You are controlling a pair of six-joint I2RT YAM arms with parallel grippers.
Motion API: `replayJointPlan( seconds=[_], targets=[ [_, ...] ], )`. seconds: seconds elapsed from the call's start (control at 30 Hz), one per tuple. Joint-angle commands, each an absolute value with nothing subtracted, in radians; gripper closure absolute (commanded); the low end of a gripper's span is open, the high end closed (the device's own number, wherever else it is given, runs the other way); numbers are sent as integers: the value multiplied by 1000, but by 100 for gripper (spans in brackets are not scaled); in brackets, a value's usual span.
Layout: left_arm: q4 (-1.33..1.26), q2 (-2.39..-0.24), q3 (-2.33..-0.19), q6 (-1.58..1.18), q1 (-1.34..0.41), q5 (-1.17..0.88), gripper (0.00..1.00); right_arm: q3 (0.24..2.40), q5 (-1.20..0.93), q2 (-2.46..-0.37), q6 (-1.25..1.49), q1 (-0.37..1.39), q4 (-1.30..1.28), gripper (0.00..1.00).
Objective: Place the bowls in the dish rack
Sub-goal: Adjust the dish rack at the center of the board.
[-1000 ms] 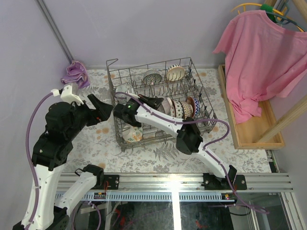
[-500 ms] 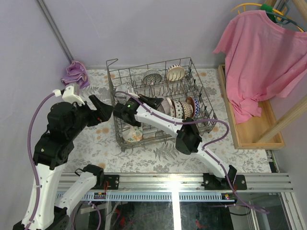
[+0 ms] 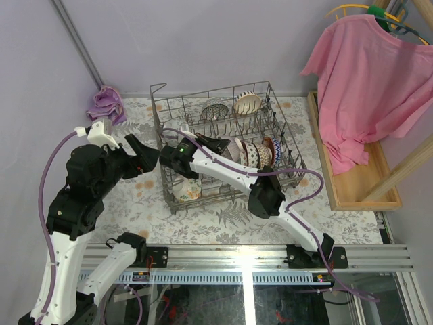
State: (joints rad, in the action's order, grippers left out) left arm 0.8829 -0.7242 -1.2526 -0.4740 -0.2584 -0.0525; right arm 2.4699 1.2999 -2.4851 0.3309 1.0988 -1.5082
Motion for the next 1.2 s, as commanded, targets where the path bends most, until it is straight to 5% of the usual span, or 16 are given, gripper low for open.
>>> replayJointPlan(
  seconds=[0.0,1.17],
  targets=[
    [865,-728,-1267,-465,-261,-80,15,2431,874,-2549,488,1117,-1449,100],
    [858,-732,-1256,-458,-260,-117,15,2431,716,-2595,730,1084,-1448,100]
  ],
)
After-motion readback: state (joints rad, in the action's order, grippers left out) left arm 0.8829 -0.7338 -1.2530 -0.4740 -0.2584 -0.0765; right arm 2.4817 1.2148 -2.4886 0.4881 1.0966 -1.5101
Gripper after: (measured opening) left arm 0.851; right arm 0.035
